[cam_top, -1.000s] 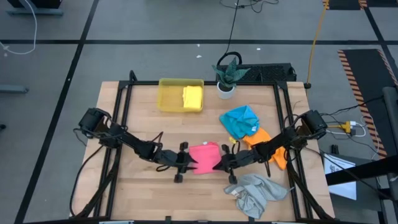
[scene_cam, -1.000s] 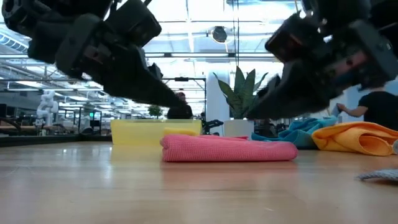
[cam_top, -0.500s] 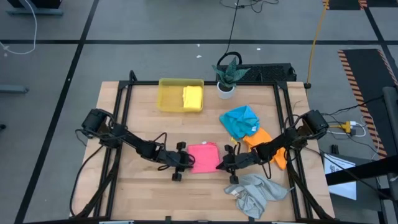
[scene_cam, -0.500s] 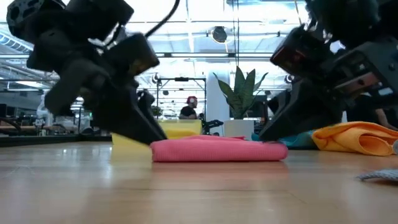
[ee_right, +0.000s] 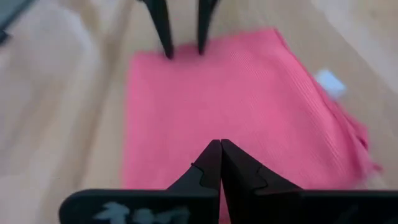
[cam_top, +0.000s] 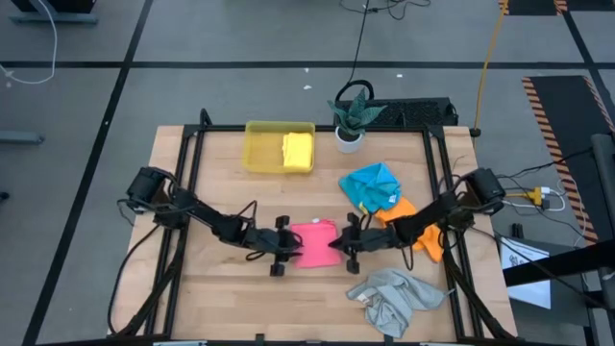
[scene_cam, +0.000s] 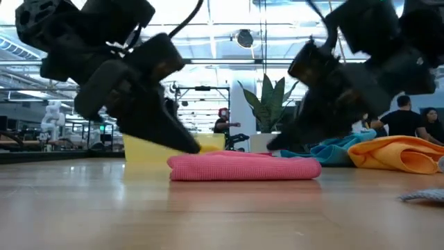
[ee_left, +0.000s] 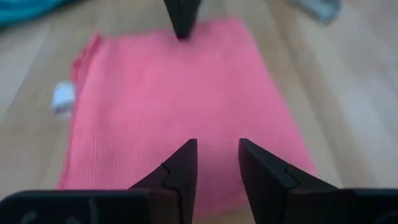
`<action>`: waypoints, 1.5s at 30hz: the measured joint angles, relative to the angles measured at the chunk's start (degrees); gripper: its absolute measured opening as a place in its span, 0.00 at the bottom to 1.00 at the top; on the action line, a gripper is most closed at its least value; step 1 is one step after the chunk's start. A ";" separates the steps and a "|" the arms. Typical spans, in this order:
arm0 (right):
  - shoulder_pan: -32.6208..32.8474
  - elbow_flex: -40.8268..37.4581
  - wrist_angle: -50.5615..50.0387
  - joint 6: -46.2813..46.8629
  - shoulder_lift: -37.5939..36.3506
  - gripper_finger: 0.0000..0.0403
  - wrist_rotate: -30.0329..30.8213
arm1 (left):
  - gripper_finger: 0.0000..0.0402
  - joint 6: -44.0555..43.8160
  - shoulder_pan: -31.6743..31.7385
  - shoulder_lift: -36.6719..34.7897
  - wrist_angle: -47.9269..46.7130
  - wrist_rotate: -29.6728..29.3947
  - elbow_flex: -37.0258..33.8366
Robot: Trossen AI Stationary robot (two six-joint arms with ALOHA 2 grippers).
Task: Fold microfiber towels
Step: Fold the pink microfiber cloth
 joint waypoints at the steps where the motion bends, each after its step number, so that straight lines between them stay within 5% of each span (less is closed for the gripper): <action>1: -0.32 -0.01 -0.88 0.58 0.26 0.00 -0.03 | 0.29 0.00 -0.21 -0.02 -1.30 0.15 -0.02; 12: 2.21 0.01 2.35 -1.95 -0.73 0.00 2.79 | 0.29 2.35 -3.06 -3.08 1.14 -1.47 -0.01; 17: 1.88 0.04 6.70 -1.96 -0.73 0.00 -3.79 | 0.29 4.33 -2.71 -3.19 5.51 0.13 0.02; 33: 2.32 0.01 1.85 -1.67 2.84 0.00 -2.90 | 0.28 2.99 -2.19 3.80 3.59 3.24 0.02; 40: 3.44 0.00 8.15 -4.03 0.74 0.00 1.46 | 0.04 5.81 -3.88 0.80 3.55 3.18 0.00; 45: 0.31 0.04 9.26 -2.17 0.67 0.00 1.73 | 0.02 3.93 -3.55 -0.70 5.47 -2.23 -0.02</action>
